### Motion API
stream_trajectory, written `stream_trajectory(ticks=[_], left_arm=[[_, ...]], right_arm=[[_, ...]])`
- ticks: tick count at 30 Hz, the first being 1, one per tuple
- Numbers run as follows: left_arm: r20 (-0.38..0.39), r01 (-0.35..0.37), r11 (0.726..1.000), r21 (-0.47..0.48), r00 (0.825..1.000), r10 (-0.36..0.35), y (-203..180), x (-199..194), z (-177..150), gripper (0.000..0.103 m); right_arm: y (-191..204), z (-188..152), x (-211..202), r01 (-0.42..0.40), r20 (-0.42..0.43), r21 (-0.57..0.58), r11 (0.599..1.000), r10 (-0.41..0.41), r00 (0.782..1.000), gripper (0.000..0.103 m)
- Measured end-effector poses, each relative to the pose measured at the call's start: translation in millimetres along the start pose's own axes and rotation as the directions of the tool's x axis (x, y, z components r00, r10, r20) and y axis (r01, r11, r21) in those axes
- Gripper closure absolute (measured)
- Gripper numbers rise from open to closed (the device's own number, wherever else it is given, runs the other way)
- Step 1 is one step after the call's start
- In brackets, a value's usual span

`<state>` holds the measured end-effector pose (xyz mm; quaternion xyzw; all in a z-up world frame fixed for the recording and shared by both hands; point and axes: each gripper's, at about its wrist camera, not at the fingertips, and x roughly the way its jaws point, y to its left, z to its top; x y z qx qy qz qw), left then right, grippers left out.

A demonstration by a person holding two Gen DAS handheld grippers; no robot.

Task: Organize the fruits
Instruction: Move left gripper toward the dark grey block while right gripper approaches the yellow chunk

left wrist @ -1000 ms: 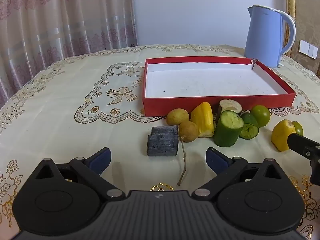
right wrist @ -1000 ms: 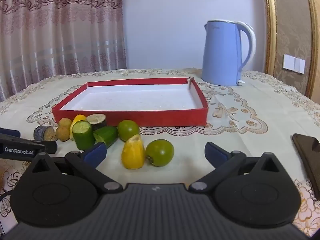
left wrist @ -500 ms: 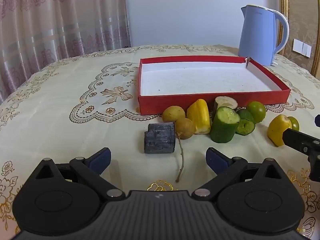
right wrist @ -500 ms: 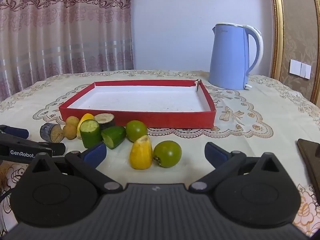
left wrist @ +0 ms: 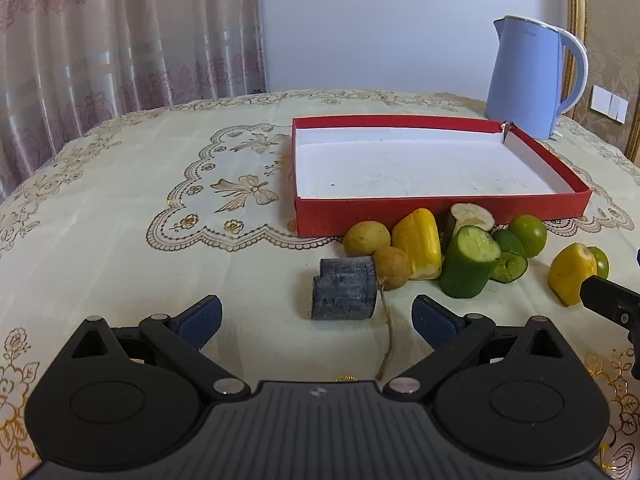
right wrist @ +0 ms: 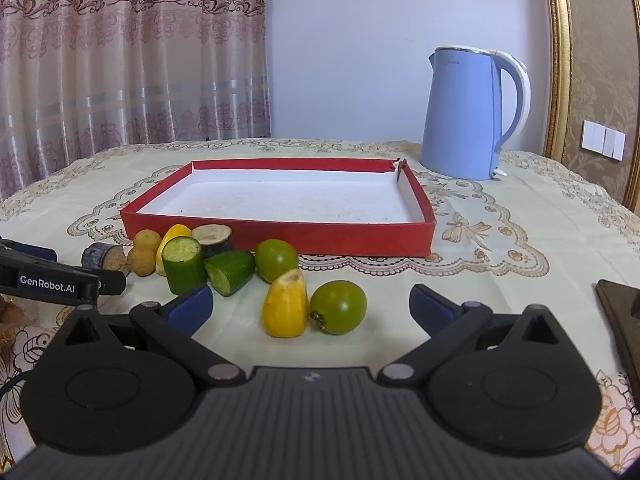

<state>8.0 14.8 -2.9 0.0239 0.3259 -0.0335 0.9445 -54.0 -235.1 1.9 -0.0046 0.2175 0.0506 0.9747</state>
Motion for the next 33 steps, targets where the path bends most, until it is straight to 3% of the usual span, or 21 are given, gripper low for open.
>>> stream_trajectory(ticks=[8, 12, 17, 24, 33], left_arm=[[0.022, 0.013, 0.999, 0.041, 1.0, -0.014, 3, -3, 4, 0.001], [0.022, 0.019, 1.0, 0.015, 1.0, -0.019, 11, -1, 4, 0.001], [0.019, 0.023, 1.0, -0.01, 1.0, -0.023, 15, 3, 0, 0.001], [0.019, 0.046, 0.999, -0.019, 0.999, -0.045, 17, 6, -2, 0.001], [0.011, 0.046, 0.999, -0.022, 0.999, -0.046, 18, 7, -3, 0.001]], right_arm=[[-3, 0, -4, -0.012, 0.019, 0.012, 1.0, 0.012, 1.0, 0.0], [-6, -2, -8, -0.022, 0.015, -0.004, 1.0, 0.022, 1.0, 0.0], [-13, 0, -11, 0.025, 0.037, -0.014, 1.0, -0.024, 0.999, 0.0], [-21, 0, -10, -0.047, 0.032, 0.024, 0.999, 0.047, 0.998, 0.0], [-11, -1, -9, -0.037, 0.02, -0.015, 0.999, 0.038, 0.999, 0.0]])
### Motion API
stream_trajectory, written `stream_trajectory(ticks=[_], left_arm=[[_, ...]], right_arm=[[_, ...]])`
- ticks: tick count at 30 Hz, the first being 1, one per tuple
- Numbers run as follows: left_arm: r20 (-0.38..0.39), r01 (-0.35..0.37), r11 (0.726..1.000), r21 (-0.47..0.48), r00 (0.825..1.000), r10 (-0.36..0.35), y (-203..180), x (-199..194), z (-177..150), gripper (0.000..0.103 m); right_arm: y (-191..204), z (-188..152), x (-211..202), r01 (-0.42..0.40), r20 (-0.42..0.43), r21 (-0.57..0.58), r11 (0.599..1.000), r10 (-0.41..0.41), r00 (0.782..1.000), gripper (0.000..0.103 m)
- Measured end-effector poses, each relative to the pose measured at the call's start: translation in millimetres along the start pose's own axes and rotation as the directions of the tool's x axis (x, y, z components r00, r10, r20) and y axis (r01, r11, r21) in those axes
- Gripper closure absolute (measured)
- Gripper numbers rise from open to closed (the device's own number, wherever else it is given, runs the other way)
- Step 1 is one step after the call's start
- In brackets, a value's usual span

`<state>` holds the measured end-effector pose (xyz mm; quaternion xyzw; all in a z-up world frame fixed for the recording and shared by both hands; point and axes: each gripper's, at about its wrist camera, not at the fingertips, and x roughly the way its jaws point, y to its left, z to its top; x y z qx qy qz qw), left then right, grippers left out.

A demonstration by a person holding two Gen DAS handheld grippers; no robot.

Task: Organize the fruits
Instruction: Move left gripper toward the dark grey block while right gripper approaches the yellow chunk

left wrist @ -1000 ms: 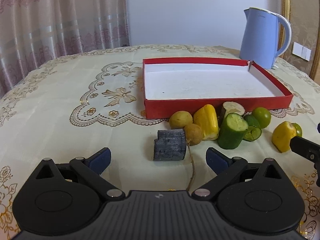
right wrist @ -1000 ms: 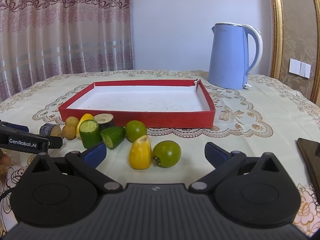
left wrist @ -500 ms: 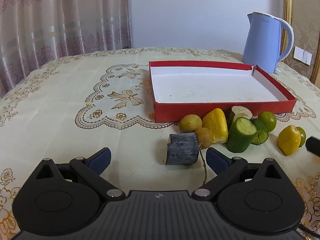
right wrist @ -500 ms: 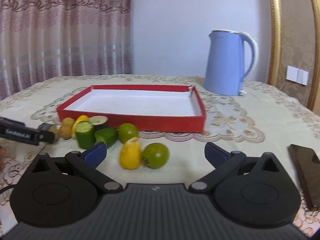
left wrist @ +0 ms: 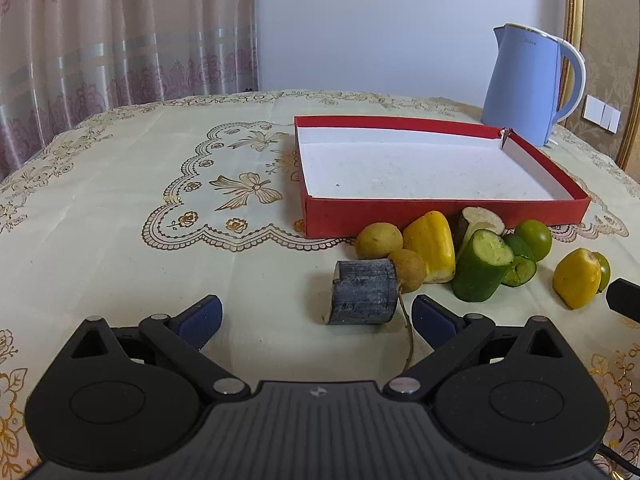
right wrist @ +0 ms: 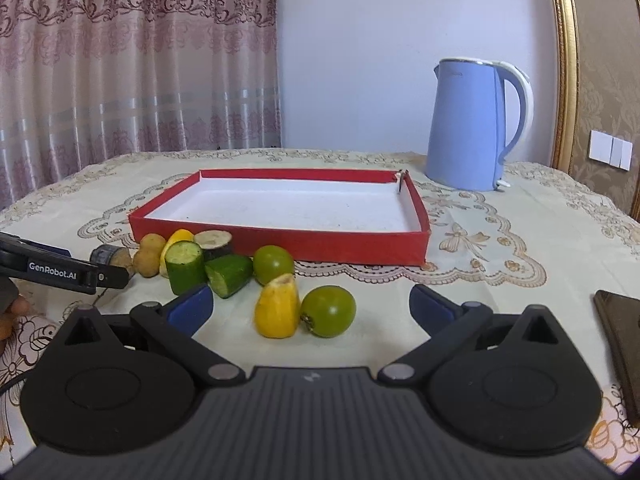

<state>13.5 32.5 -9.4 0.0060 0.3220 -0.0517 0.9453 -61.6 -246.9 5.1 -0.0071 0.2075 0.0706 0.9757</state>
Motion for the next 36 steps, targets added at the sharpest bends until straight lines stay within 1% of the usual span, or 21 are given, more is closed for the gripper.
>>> stream_trajectory(ticks=[6, 13, 14, 15, 17, 18, 20, 21, 23, 26, 27, 30, 32, 36], left_arm=[[-0.004, -0.014, 1.0, 0.008, 1.0, 0.014, -3.2, 0.6, 0.6, 0.001], [-0.002, -0.036, 0.999, 0.012, 0.999, 0.036, -4.9, 1.1, 0.3, 0.001], [0.0, -0.039, 0.999, 0.011, 0.999, 0.039, -4.8, 0.6, 0.1, 0.001], [0.002, -0.045, 0.999, 0.011, 0.999, 0.045, -4.9, 0.4, -0.1, 0.001], [0.008, -0.056, 0.998, 0.012, 0.998, 0.056, -5.4, -0.2, -0.1, 0.001], [0.01, -0.059, 0.998, 0.015, 0.998, 0.059, -5.9, -0.3, -0.3, 0.002], [0.015, -0.068, 0.997, 0.021, 0.998, 0.068, -6.8, -0.8, -0.4, 0.002], [0.015, -0.065, 0.998, 0.024, 0.998, 0.064, -7.1, -0.9, -0.6, 0.002], [0.016, -0.067, 0.997, 0.024, 0.998, 0.066, -7.2, -1.4, -0.8, 0.002], [0.007, -0.061, 0.998, 0.02, 0.998, 0.061, -6.4, -0.4, -0.3, 0.001], [0.003, -0.06, 0.998, 0.017, 0.998, 0.06, -5.9, 0.0, -0.4, 0.001], [-0.004, -0.061, 0.998, 0.009, 0.998, 0.061, -4.4, 1.0, -0.6, 0.001], [-0.004, -0.063, 0.998, 0.01, 0.998, 0.063, -4.6, 1.2, -0.8, 0.001], [-0.005, -0.076, 0.997, 0.016, 0.997, 0.076, -5.5, 2.2, -0.6, 0.001]], right_arm=[[-8.0, -0.1, 2.2, 0.006, -0.009, 0.04, 0.999, -0.006, 1.0, 0.0], [-2.8, -0.1, 2.1, 0.009, -0.005, 0.009, 1.0, -0.009, 1.0, 0.0], [-1.3, -0.5, 0.5, 0.013, 0.004, 0.001, 1.0, -0.013, 1.0, 0.002], [-0.6, -0.9, -1.6, 0.015, 0.017, -0.004, 1.0, -0.015, 1.0, 0.019], [-1.3, -0.5, -2.6, 0.025, 0.022, 0.002, 1.0, -0.025, 0.999, 0.041], [-2.3, -0.2, -1.8, 0.026, 0.018, 0.008, 1.0, -0.026, 1.0, 0.041], [-4.2, 0.2, -0.2, 0.023, 0.009, 0.018, 1.0, -0.023, 1.0, 0.04], [-4.5, 0.0, -0.3, 0.026, 0.009, 0.02, 0.999, -0.027, 1.0, 0.03], [-3.7, -0.4, -1.6, 0.029, 0.017, 0.017, 0.999, -0.029, 0.999, 0.022], [-1.8, -0.2, -1.5, 0.03, 0.015, 0.004, 1.0, -0.03, 0.999, 0.018], [-1.3, -0.2, -1.3, 0.029, 0.014, 0.0, 1.0, -0.029, 0.999, 0.013], [-0.3, -0.3, -2.7, 0.029, 0.022, -0.005, 1.0, -0.029, 0.999, 0.003], [-0.3, -0.2, -2.7, 0.031, 0.022, -0.005, 0.999, -0.031, 0.999, 0.002], [-1.5, -0.3, -2.8, 0.033, 0.021, 0.002, 0.999, -0.034, 0.999, 0.003]])
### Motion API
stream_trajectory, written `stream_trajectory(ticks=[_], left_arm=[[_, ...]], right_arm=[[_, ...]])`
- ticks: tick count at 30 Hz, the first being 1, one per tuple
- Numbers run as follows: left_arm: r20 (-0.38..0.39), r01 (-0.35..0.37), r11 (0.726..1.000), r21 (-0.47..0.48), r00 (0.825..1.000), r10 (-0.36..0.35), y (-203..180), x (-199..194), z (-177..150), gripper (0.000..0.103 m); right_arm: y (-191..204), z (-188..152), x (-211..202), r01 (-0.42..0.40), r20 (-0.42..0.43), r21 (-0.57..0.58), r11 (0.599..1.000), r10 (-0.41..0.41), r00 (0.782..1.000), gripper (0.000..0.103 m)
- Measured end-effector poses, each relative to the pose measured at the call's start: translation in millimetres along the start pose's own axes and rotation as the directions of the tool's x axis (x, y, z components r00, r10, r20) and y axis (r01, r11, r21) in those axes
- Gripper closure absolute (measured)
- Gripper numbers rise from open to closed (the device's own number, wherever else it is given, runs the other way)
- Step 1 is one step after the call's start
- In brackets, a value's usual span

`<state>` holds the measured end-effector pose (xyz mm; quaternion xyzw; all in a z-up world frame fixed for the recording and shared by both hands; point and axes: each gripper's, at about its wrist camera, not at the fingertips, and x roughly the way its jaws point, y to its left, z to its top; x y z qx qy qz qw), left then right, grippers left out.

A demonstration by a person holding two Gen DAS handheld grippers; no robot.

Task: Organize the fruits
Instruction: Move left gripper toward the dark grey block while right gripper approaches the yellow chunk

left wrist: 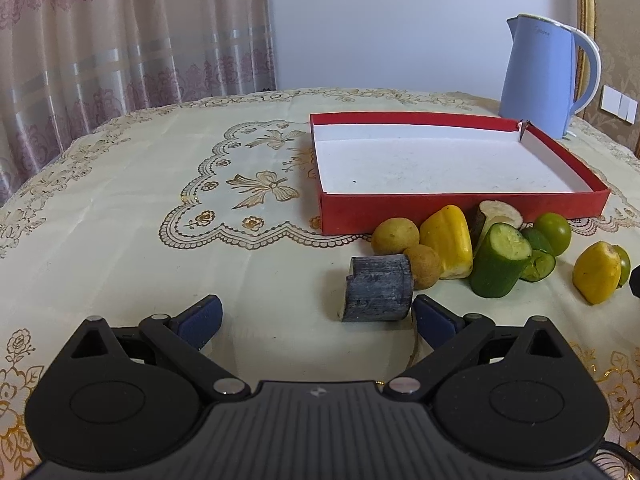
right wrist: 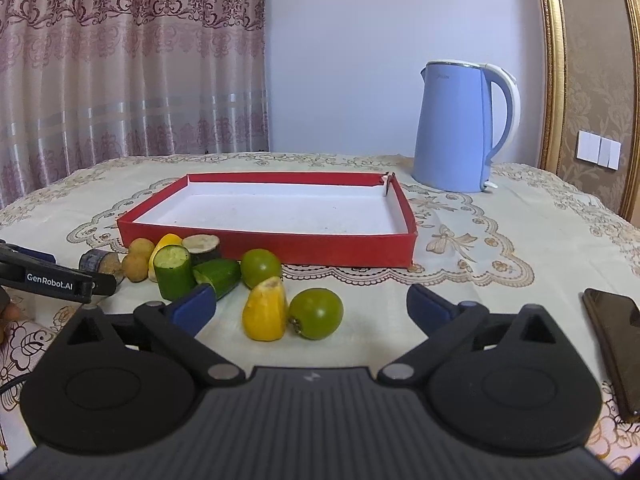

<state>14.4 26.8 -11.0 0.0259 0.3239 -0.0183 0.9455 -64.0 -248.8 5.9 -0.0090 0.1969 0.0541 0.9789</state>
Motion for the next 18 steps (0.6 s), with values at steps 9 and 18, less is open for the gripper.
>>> stream_trajectory(ticks=[9, 18], left_arm=[[0.015, -0.041, 0.999, 0.018, 0.999, 0.041, -5.3, -2.6, 0.0, 0.002], [0.008, 0.013, 1.0, 0.019, 1.0, -0.013, 1.6, -7.0, -0.2, 0.051]], right_arm=[[1.9, 0.4, 2.0, 0.011, -0.015, -0.011, 1.0, -0.012, 1.0, 0.028], [-1.1, -0.9, 4.7, 0.0, -0.04, 0.009, 1.0, 0.0, 0.999, 0.069]])
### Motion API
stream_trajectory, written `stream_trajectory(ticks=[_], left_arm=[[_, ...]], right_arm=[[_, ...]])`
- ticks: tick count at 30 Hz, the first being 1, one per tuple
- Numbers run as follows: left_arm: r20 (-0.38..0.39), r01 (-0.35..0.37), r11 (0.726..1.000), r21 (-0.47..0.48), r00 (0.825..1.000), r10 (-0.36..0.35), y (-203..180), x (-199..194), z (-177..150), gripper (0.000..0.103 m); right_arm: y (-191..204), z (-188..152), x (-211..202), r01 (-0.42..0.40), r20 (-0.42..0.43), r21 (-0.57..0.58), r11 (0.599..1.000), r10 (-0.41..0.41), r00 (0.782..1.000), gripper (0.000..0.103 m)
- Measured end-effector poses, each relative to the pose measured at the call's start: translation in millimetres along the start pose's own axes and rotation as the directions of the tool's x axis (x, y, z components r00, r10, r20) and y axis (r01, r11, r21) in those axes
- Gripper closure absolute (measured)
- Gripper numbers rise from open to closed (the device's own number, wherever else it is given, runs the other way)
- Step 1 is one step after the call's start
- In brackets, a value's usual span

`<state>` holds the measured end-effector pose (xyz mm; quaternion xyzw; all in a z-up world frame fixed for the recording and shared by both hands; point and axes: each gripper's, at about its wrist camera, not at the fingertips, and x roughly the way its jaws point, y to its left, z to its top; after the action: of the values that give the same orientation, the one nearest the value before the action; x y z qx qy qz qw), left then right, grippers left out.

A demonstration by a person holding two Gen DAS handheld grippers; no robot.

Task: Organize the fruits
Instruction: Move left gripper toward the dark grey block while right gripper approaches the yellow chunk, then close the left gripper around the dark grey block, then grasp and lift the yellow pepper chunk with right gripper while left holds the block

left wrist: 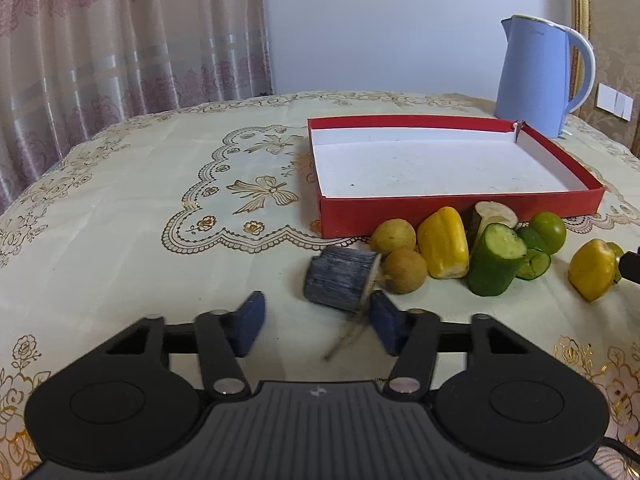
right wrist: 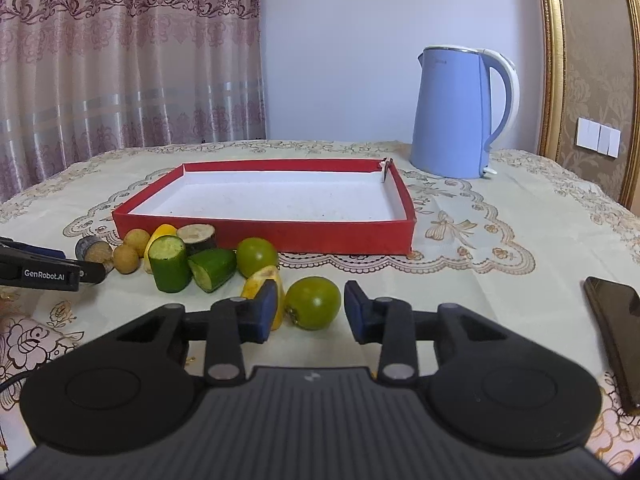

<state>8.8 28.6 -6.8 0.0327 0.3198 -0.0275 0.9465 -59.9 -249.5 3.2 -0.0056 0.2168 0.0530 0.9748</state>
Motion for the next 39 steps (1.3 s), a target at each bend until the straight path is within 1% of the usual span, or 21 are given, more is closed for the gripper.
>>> stream_trajectory(ticks=[5, 9, 17, 18, 21, 22, 23, 26, 31, 33, 36, 39], left_arm=[[-0.006, 0.031, 0.999, 0.023, 1.0, -0.03, 2, -1, 1, 0.052], [-0.013, 0.08, 0.997, 0.012, 0.997, -0.08, 8, 1, 6, 0.049], [0.021, 0.095, 0.992, 0.081, 0.995, -0.097, 11, -4, 19, 0.049], [0.02, 0.101, 0.991, 0.082, 0.994, -0.103, 10, -4, 21, 0.049], [0.003, 0.149, 0.985, 0.082, 0.989, -0.15, 10, -1, 24, 0.049], [-0.004, 0.154, 0.984, 0.084, 0.988, -0.154, 9, 2, 25, 0.052], [-0.014, 0.15, 0.985, 0.084, 0.989, -0.149, 9, 5, 26, 0.062], [-0.021, 0.156, 0.985, 0.077, 0.988, -0.155, 10, 7, 26, 0.066], [-0.012, 0.153, 0.987, 0.046, 0.988, -0.153, 14, 2, 21, 0.067], [-0.004, 0.144, 0.989, 0.031, 0.99, -0.144, 15, -3, 20, 0.069], [0.034, 0.122, 0.992, 0.011, 0.992, -0.122, 18, -16, 20, 0.069], [0.08, 0.098, 0.995, -0.004, 0.992, -0.097, 22, -28, 23, 0.069]], right_arm=[[-2, 0, 1, -0.011, -0.007, 0.012, 1.0, 0.011, 1.0, 0.069], [-4, 0, 1, -0.02, -0.006, 0.023, 1.0, 0.02, 1.0, 0.069], [-7, 0, 3, -0.036, -0.015, 0.043, 0.998, 0.036, 0.999, 0.068], [-7, 0, 3, -0.035, -0.014, 0.044, 0.998, 0.035, 0.999, 0.065], [-7, 0, 3, -0.035, -0.01, 0.041, 0.999, 0.035, 0.999, 0.064], [-7, 0, 3, -0.035, -0.01, 0.04, 0.999, 0.035, 0.999, 0.064], [-7, 0, 3, -0.035, -0.01, 0.04, 0.999, 0.035, 0.999, 0.064], [-7, 0, 2, -0.034, -0.008, 0.043, 0.998, 0.035, 0.999, 0.064], [-9, 0, 3, -0.037, -0.008, 0.051, 0.998, 0.038, 0.999, 0.064], [-9, 0, 2, -0.042, -0.007, 0.053, 0.998, 0.042, 0.999, 0.064], [-9, -1, 2, -0.027, -0.017, 0.024, 0.999, 0.027, 0.999, 0.064], [-13, 0, 0, -0.034, -0.017, 0.035, 0.999, 0.035, 0.999, 0.064]])
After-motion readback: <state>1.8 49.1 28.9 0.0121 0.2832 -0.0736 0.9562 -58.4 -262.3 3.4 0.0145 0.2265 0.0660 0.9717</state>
